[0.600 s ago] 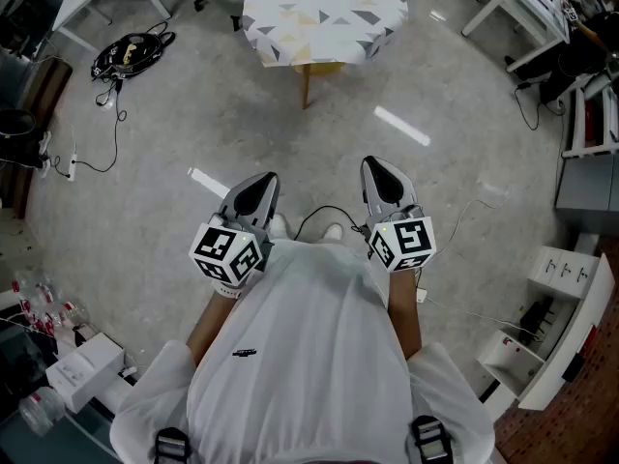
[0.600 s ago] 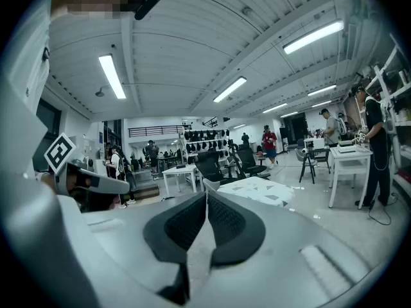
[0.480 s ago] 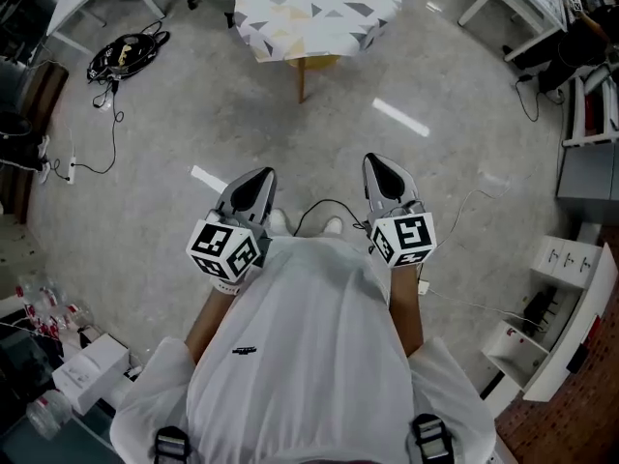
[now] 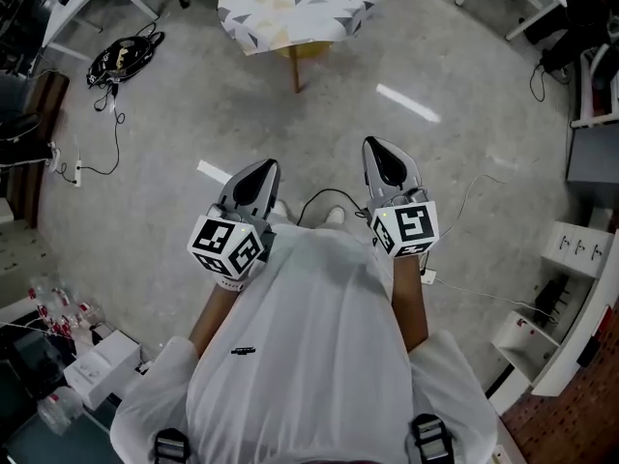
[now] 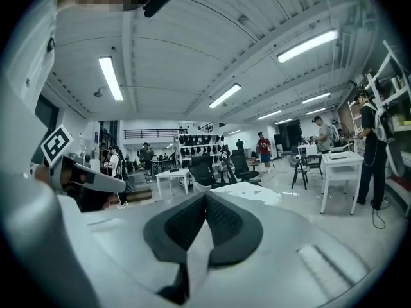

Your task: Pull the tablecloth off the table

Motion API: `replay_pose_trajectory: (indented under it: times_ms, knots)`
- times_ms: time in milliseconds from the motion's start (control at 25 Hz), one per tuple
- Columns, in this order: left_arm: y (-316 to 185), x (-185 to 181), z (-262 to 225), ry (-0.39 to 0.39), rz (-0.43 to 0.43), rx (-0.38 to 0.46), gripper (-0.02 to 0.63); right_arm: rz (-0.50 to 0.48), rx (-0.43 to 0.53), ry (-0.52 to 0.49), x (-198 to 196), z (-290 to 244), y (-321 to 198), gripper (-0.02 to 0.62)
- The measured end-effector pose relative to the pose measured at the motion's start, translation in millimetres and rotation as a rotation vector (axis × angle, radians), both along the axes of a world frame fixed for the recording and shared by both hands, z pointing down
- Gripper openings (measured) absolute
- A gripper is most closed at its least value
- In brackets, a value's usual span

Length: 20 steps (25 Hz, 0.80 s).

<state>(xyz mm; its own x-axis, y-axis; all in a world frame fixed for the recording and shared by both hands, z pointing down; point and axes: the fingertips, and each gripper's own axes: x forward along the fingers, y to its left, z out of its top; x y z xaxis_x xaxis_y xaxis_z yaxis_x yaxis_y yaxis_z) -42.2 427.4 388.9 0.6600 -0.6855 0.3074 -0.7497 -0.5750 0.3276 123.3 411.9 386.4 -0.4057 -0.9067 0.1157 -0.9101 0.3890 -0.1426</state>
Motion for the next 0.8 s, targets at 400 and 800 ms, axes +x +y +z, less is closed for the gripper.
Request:
replay_pose_trajectory:
  times_ms: [400, 800]
  knots:
    - [-22.7, 9.0, 16.7, -0.004, -0.039, -0.033, 0.008, -0.079, 0.033, 0.000, 3.0, 9.9, -12.1, 0.011]
    - [-157.6, -15.3, 46.9, 0.058, -0.042, -0.120, 0.008, -0.092, -0.053, 0.130, -27.9, 34.5, -142.8, 0.011]
